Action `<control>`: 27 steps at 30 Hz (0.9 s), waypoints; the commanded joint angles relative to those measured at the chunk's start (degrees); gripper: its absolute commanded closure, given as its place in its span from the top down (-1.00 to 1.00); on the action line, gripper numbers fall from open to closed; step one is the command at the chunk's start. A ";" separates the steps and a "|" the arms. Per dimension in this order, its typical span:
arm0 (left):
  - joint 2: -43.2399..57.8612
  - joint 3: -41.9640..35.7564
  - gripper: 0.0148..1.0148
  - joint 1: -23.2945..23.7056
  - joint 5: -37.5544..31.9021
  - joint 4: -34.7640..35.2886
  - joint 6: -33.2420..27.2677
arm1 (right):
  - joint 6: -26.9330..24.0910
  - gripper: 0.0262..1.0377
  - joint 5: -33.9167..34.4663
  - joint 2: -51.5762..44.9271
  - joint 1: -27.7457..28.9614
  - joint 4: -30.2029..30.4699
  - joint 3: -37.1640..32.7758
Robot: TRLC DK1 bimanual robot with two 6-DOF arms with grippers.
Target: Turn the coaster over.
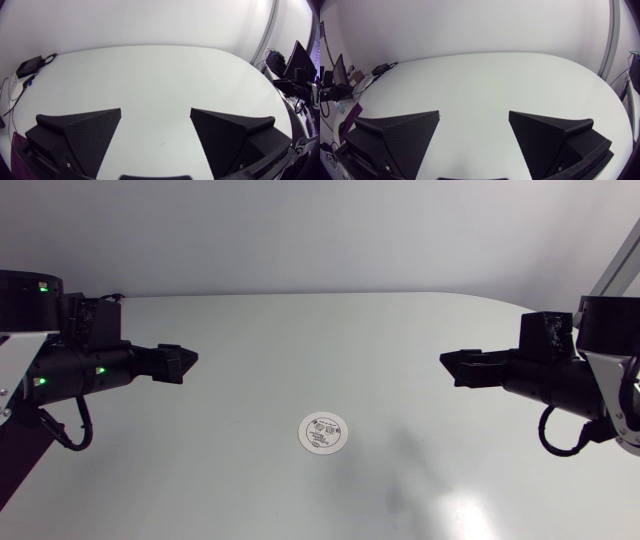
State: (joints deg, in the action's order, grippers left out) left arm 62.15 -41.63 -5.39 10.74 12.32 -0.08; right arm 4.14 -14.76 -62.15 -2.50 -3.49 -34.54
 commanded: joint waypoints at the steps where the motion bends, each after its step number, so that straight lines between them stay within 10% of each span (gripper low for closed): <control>1: 4.30 -3.11 0.91 0.47 2.62 0.60 1.22 | 2.54 0.93 -1.23 -2.98 -0.13 1.11 -2.37; 14: 19.50 -11.64 0.76 -2.79 -3.18 5.70 -15.74 | 5.79 0.93 -5.98 -9.57 -1.98 11.13 -7.82; 27: 30.22 -13.74 0.93 -5.51 9.30 9.30 -24.09 | 2.80 0.92 -15.56 -25.48 -4.35 18.78 -14.94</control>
State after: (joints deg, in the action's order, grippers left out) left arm 90.21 -53.54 -9.93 18.61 20.69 -21.50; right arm 7.84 -29.54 -85.17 -7.14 14.28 -48.27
